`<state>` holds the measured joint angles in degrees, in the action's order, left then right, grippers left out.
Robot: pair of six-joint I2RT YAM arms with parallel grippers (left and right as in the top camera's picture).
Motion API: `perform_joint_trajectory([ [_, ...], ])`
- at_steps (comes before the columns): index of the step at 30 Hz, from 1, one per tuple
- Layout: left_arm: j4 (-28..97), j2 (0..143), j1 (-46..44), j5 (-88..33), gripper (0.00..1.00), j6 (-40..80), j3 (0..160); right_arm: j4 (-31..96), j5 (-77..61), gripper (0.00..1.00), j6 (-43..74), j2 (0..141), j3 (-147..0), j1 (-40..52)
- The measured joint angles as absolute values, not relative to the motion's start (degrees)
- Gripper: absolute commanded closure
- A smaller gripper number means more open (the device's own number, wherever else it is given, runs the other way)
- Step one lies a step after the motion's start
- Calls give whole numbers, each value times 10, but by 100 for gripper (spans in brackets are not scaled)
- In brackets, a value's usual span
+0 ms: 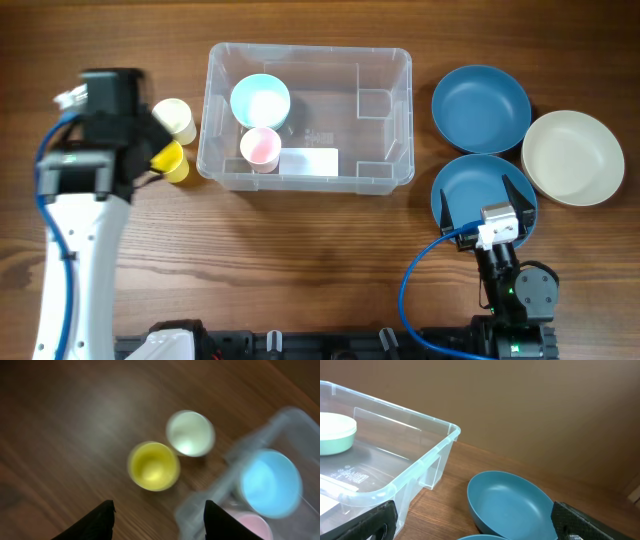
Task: Pack container
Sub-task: 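Move the left gripper to the yellow cup and grasp it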
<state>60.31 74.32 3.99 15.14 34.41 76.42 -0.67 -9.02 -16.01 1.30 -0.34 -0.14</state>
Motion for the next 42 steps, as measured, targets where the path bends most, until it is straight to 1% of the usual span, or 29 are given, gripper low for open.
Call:
perform_joint_trajectory([
  [5, 611, 771, 161, 68, 48, 355, 764, -7, -90, 0, -160, 13, -3, -1],
  [8, 611, 816, 190, 13, 49, 359, 764, -7, -90, 0, -160, 13, -3, -1],
  [13, 613, 917, 192, -32, 53, 359, 764, -7, -90, 0, -160, 13, -3, -1],
  [17, 611, 970, 192, -41, 51, 353, 764, -7, -90, 0, -160, 13, -4, -1],
  [21, 587, 1006, 192, -45, 51, 316, 764, -7, -90, 0, -160, 13, -3, -1],
  [30, 551, 1015, 190, -49, 51, 287, 763, -7, -90, 0, -160, 13, -3, -1],
  [34, 523, 1015, 172, -57, 53, 285, 746, -7, -90, 0, -160, 13, -3, -1],
  [36, 521, 1016, 161, -58, 55, 285, 740, -7, -90, 0, -160, 13, -3, -1],
  [39, 519, 1016, 147, -59, 72, 283, 738, -7, -90, 0, -160, 13, -3, -1],
  [42, 518, 1016, 147, -59, 85, 278, 738, -7, -90, 0, -160, 13, -3, -1],
])
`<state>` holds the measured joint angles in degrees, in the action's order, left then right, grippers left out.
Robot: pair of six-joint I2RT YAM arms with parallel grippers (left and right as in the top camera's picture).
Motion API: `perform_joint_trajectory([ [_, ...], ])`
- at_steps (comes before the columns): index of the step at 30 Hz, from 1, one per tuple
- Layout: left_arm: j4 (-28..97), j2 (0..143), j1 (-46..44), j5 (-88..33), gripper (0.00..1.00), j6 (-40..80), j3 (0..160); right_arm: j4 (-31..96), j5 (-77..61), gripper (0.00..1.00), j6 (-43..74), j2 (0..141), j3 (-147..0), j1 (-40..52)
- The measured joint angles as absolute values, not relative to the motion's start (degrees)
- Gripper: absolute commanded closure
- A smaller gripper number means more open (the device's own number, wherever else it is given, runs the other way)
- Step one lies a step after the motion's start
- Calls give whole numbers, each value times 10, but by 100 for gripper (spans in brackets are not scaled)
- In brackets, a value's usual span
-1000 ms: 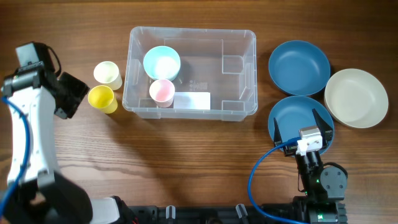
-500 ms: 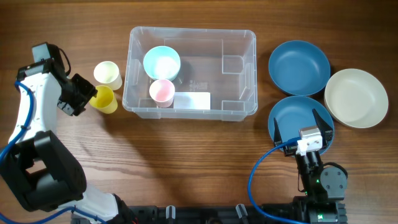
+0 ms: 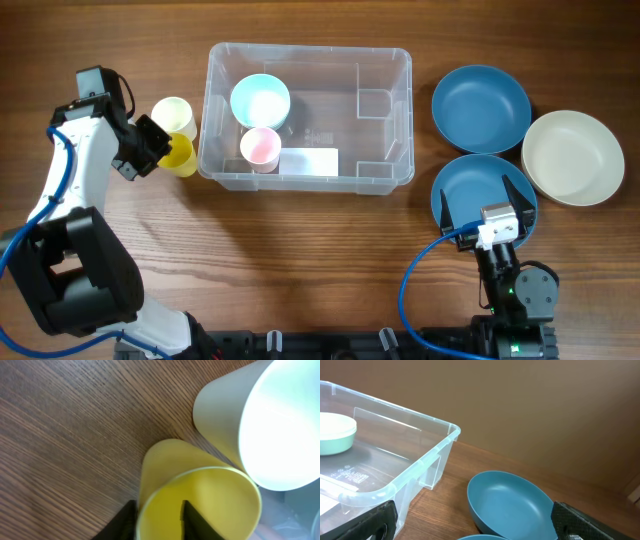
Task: Pack container
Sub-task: 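Move the left gripper to the yellow cup and grasp it, then carry the yellow cup into the bin and drop it onto the pink cup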
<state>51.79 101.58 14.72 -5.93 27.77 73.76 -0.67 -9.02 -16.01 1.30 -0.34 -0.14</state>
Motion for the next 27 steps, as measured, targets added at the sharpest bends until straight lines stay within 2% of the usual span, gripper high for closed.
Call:
perform_joint_trajectory([
  [5, 518, 1016, 147, -60, 96, 277, 738, -6, -90, 0, -160, 13, -3, -1],
  [19, 586, 1001, 147, -59, 96, 277, 736, -7, -90, 0, -160, 13, -3, -1],
  [24, 589, 896, 147, -66, 96, 279, 733, -7, -90, 0, -160, 13, -3, -1],
  [27, 581, 763, 147, -72, 96, 282, 735, -7, -90, 0, -160, 13, -3, -1],
])
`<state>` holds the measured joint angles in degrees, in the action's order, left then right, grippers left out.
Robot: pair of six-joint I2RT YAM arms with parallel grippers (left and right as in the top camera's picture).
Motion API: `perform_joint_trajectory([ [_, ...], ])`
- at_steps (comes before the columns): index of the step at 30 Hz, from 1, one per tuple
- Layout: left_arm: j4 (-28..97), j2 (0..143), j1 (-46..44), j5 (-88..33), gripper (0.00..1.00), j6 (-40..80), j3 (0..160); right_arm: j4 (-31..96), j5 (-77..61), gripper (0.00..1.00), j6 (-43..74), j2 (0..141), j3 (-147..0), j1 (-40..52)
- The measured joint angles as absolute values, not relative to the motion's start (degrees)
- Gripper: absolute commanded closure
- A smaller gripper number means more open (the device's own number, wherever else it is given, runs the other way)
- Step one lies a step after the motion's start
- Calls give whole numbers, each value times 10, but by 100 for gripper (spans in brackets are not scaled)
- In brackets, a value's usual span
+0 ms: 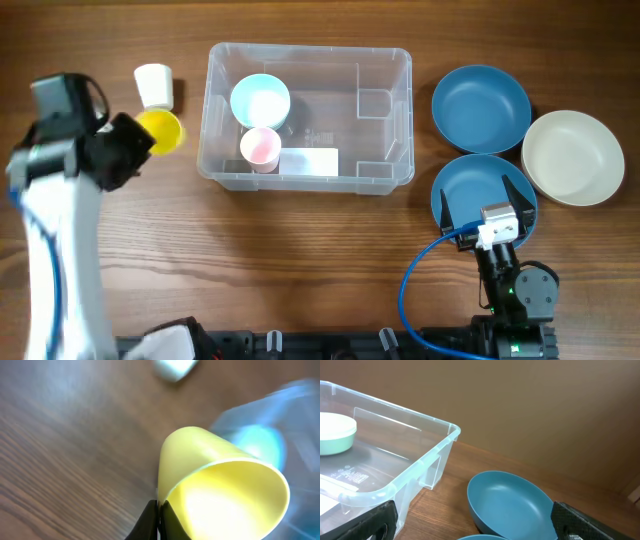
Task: Pack container
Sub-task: 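Carry the yellow cup into the bin and drop it onto the pink cup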
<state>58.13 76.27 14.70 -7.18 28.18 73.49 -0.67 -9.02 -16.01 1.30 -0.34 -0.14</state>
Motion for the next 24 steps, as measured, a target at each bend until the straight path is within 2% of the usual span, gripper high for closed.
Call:
perform_joint_trajectory([
  [5, 544, 574, 98, -74, 96, 284, 745, -7, -90, 0, -160, 13, -3, -1],
  [9, 540, 520, 46, -70, 96, 286, 750, -7, -90, 0, -160, 13, -3, -1],
  [14, 555, 582, -18, -60, 96, 286, 750, -6, -90, 0, -160, 13, -3, -1],
  [18, 562, 706, -85, -57, 96, 286, 750, -6, -90, 0, -160, 13, -3, -1],
  [24, 564, 828, -114, -52, 96, 286, 750, -7, -90, 0, -160, 13, -3, -1],
])
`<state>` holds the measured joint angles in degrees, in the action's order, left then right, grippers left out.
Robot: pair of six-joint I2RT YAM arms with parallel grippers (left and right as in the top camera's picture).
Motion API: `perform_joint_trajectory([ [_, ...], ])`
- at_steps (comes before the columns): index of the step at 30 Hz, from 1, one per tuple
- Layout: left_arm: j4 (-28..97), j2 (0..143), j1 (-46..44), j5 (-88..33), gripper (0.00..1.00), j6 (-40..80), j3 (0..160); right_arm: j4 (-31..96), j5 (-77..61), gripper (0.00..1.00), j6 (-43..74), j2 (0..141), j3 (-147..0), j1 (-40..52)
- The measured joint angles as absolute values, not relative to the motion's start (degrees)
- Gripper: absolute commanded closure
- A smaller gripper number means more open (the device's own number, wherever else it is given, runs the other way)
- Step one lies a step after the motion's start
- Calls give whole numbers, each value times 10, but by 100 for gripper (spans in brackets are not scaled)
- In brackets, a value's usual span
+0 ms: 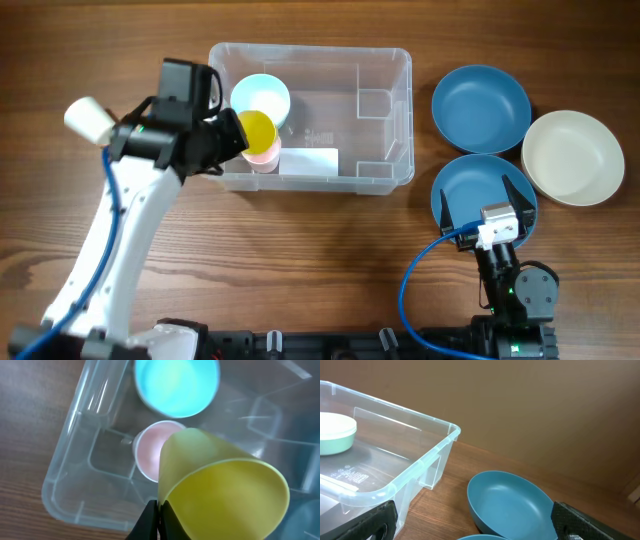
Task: Pack container
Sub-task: 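Carry the yellow cup into the bin and drop it onto the pink cup, then move the left gripper down to the white cup and grasp it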
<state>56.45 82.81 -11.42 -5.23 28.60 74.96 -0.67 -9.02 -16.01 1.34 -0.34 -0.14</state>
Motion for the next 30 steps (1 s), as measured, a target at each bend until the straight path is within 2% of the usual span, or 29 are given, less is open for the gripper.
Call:
perform_joint_trajectory([
  [2, 568, 853, -114, -50, 92, 286, 750, -6, -90, 0, -160, 13, -3, -1],
  [3, 570, 864, -114, -46, 82, 287, 750, -7, -90, 0, -160, 13, -3, -1],
  [5, 574, 875, -114, -41, 48, 288, 750, -7, -90, 0, -160, 13, -3, -1],
  [6, 575, 875, -114, -37, 34, 291, 750, -7, -90, 0, -160, 13, -3, -1],
  [7, 574, 875, -114, -35, 34, 293, 750, -7, -90, 0, -160, 13, -3, -1],
  [13, 584, 874, -99, -22, 37, 299, 764, -6, -90, 0, -160, 13, -3, -1],
  [16, 608, 853, -39, -1, 39, 322, 793, -7, -90, 0, -160, 13, -3, -1],
  [19, 649, 810, 72, 14, 36, 351, 808, -7, -90, 0, -160, 13, -3, -1],
  [21, 701, 789, 169, 23, 49, 389, 812, -7, -90, 0, -160, 14, -3, -1],
  [25, 759, 787, 311, 28, 58, 476, 795, -7, -90, 0, -160, 15, -3, -1],
  [27, 745, 786, 376, 15, 77, 504, 756, -7, -90, 0, -160, 15, -3, -1],
  [30, 682, 787, 470, -16, 96, 519, 663, -7, -90, 0, -160, 16, -3, -1],
])
